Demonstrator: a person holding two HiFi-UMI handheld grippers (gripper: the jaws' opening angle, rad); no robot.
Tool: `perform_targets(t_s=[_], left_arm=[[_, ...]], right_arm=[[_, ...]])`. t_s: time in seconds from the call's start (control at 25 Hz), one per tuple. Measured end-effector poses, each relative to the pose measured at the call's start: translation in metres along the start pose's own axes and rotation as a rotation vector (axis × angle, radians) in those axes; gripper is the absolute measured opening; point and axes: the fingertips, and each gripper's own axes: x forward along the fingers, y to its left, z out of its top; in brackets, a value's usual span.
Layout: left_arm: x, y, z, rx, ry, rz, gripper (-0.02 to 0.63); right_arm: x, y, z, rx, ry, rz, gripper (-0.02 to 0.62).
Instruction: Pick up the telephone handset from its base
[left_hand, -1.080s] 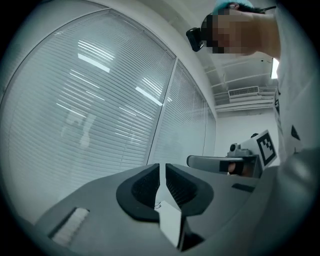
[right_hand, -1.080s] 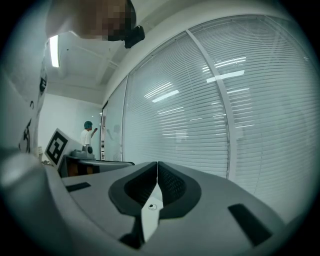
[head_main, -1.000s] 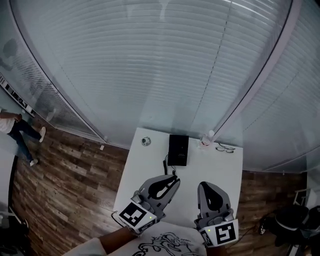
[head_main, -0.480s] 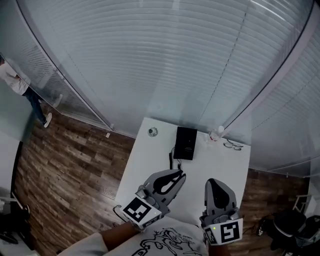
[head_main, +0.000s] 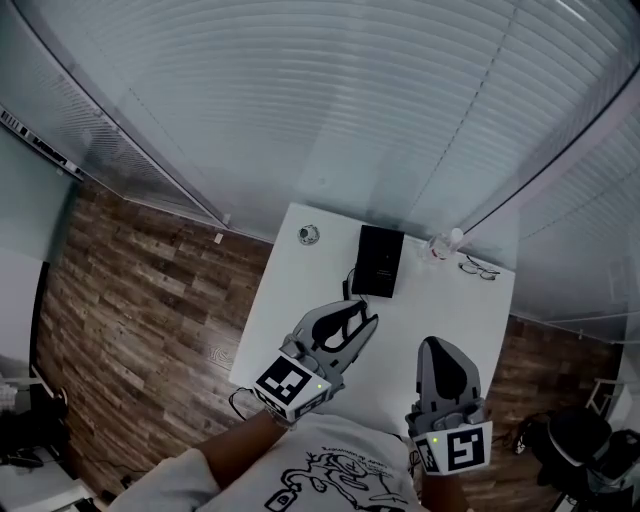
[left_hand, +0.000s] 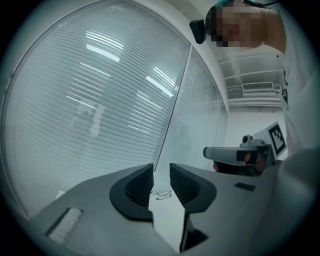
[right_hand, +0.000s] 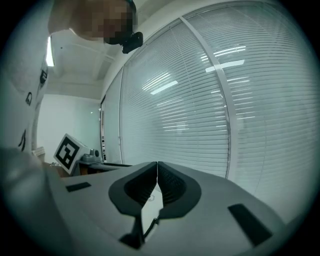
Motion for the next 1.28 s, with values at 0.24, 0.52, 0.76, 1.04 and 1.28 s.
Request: perform_targets(t_s=[0.24, 0.52, 0.76, 1.04, 1.28], left_arm=[[0.048, 0.053, -0.055, -0.02, 0.089, 0.043, 0.107], [0.088, 0.12, -0.114, -0.097, 0.168, 0.098, 0.13], [0.12, 0.169, -0.177, -0.159, 0.236, 0.14, 0.173], [0.141, 0.199, -0.23, -0.21, 0.313, 0.185, 0.192], [0.149, 0.203, -0.249, -0.255, 0.343, 0.185, 0.135]], right_arm=[[0.024, -0.018, -0.024, 0.027, 0.047, 0.01, 0.006], [0.054, -0.031, -0.056, 0.065, 0.119, 0.03, 0.006], [0.073, -0.039, -0.08, 0.096, 0.164, 0.042, 0.006], [0.083, -0.047, -0.1, 0.124, 0.204, 0.043, 0.006], [0.081, -0.052, -0.112, 0.139, 0.223, 0.032, 0.006]])
